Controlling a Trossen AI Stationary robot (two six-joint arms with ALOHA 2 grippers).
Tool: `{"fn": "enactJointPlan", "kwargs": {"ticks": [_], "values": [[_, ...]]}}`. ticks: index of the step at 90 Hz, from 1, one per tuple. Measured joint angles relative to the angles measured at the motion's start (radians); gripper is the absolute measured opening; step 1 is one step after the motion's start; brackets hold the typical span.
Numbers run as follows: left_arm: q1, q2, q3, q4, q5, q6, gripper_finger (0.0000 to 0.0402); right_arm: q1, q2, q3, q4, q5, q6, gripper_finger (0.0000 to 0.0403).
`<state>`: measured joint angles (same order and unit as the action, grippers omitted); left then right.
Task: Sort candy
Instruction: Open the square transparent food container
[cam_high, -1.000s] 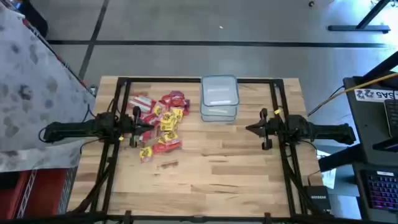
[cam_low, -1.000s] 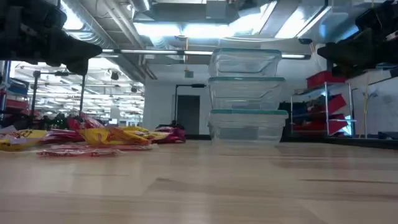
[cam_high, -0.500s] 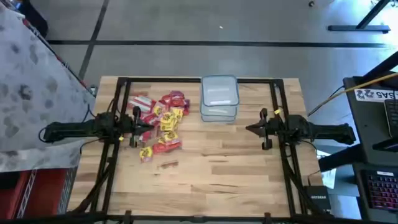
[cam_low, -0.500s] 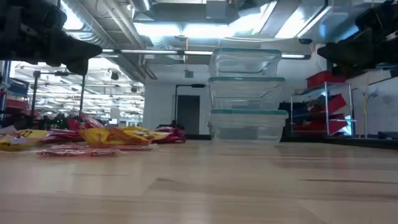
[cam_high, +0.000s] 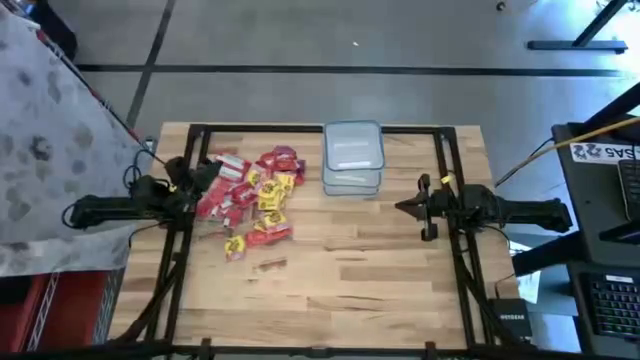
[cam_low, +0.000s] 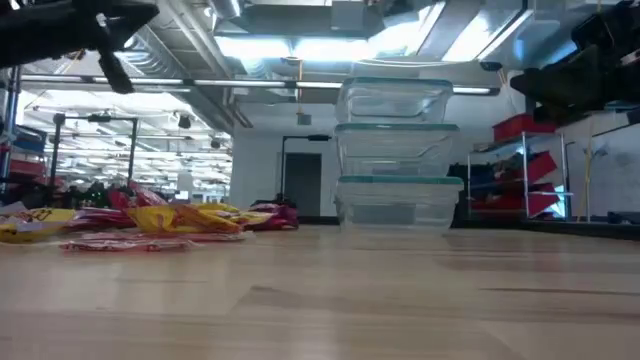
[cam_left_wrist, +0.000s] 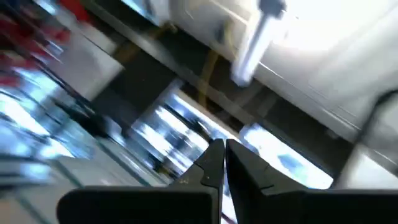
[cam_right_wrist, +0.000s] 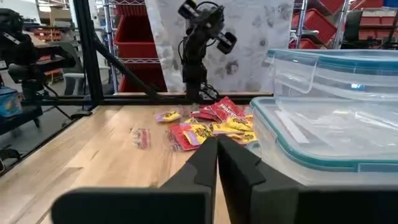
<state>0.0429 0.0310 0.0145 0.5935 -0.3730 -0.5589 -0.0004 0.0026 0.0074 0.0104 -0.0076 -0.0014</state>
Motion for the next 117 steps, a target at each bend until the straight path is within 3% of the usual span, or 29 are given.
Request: {"fn": "enactJointPlan", "kwargs": {"ticks": [22,43,62,71,87,103,117], "values": [[0.000,0.269,0.178,0.153,0.018,0.070,0.0000,0.000,0.000,0.000,0.000,0.000,0.000,0.0001],[-0.004,0.761,0.544,0.133,0.201,0.189,0.0000,0.000,0.000,0.000,0.000,0.000,0.000,0.0001],[-0.003,1.141,0.812,0.105,0.187,0.309,0.0000,0.000,0.000,0.000,0.000,0.000,0.000,0.0001],[0.021,1.232,0.928,-0.076,0.239,0.490,0.0000,0.000,0.000,0.000,0.000,0.000,0.000,0.0001],[0.033,1.340,1.151,-0.531,0.216,0.799,0.0015,0.000,0.000,0.000,0.000,0.000,0.000,0.0001],[0.016,1.440,1.278,-0.716,0.214,0.941,0.0080,0.000,0.000,0.000,0.000,0.000,0.000,0.0001],[0.014,1.497,1.301,-0.770,0.218,1.005,0.0151,0.000,0.000,0.000,0.000,0.000,0.000,0.0001]]}}
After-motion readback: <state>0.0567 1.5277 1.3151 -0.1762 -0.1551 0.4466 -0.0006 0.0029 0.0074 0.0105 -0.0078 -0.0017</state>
